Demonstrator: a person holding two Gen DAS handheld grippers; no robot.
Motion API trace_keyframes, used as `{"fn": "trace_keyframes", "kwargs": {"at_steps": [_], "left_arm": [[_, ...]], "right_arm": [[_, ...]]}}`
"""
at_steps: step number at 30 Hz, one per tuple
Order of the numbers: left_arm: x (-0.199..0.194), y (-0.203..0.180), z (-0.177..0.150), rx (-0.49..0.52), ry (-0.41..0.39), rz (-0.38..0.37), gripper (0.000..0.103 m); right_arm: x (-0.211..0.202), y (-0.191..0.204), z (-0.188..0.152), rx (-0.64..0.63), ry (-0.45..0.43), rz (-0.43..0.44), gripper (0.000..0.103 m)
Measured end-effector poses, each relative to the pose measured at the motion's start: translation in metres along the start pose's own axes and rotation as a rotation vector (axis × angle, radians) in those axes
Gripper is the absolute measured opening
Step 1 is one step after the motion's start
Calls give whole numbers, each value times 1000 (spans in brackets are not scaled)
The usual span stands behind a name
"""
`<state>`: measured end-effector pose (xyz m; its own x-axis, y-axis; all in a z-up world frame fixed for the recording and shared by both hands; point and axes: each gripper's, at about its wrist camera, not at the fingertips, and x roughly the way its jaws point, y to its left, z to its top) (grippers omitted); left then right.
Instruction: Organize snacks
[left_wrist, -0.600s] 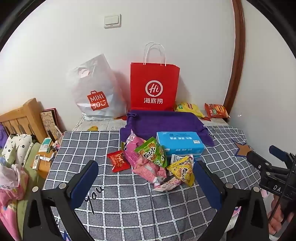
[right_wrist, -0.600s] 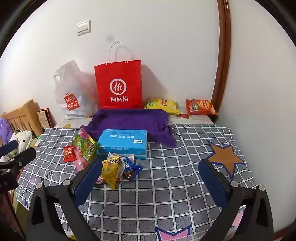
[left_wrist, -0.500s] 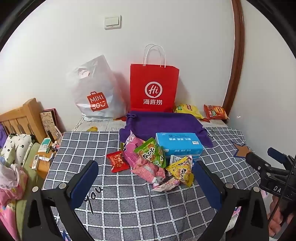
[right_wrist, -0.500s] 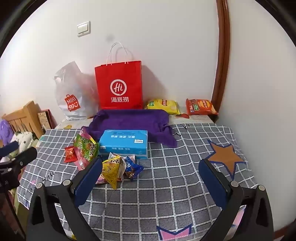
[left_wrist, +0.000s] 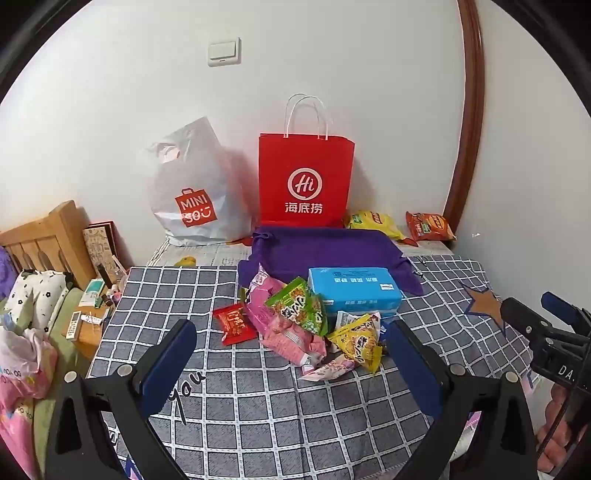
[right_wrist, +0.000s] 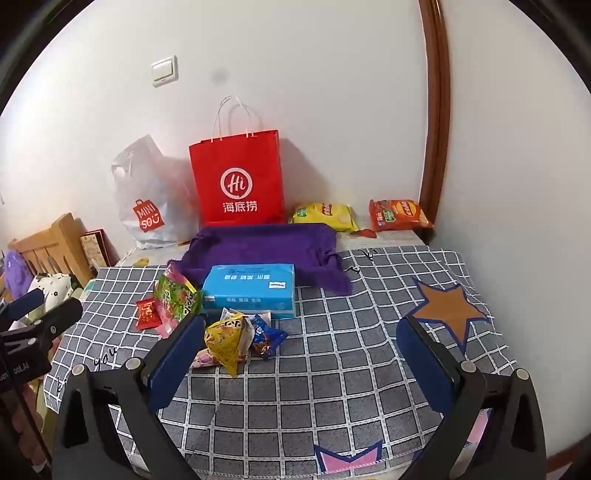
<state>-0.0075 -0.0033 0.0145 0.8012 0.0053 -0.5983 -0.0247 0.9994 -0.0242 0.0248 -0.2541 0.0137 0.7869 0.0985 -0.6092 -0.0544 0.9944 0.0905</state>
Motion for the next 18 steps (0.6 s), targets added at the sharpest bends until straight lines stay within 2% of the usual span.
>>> {"fn": "trace_keyframes", "kwargs": {"at_steps": [14, 18], "left_arm": [[-3, -6, -8, 3, -11, -30, 103], [-3, -9, -11, 9, -17, -8, 103]], "right_arm": [[-5, -1, -4, 10, -10, 9, 103], [-8, -1, -5, 13, -16, 18, 103]]}}
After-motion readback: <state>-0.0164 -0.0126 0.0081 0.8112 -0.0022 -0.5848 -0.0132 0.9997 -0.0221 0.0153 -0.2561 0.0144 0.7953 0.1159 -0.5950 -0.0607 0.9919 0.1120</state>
